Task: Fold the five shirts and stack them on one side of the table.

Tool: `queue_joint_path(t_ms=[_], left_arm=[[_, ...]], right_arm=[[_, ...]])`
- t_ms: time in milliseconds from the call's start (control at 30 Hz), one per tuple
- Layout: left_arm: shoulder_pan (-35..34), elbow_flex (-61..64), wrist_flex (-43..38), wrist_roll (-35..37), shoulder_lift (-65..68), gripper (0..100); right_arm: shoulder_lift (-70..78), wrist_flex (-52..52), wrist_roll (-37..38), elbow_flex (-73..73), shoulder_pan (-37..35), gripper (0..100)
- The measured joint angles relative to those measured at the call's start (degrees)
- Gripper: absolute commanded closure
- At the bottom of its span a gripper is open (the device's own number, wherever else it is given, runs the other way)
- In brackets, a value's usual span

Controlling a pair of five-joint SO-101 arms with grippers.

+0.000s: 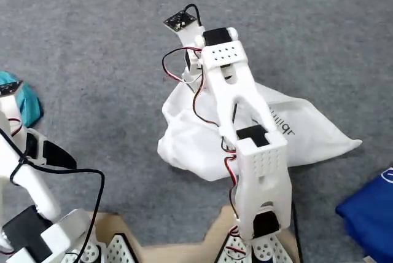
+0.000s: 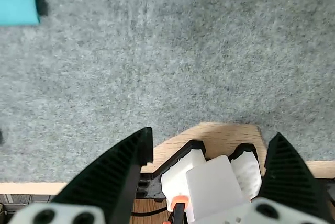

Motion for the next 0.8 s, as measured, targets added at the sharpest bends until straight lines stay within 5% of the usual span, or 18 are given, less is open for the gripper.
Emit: queue_joint_path(t_ms=[233,800], left_arm=[[0.0,0.0,0.0,0.0,0.0,66],[0.0,0.0,0.0,0.0,0.0,66]], right_arm=[[0.0,0.0,0.0,0.0,0.09,96.1],[-0.09,3.6,0.0,-3.87,1.76,99.4]])
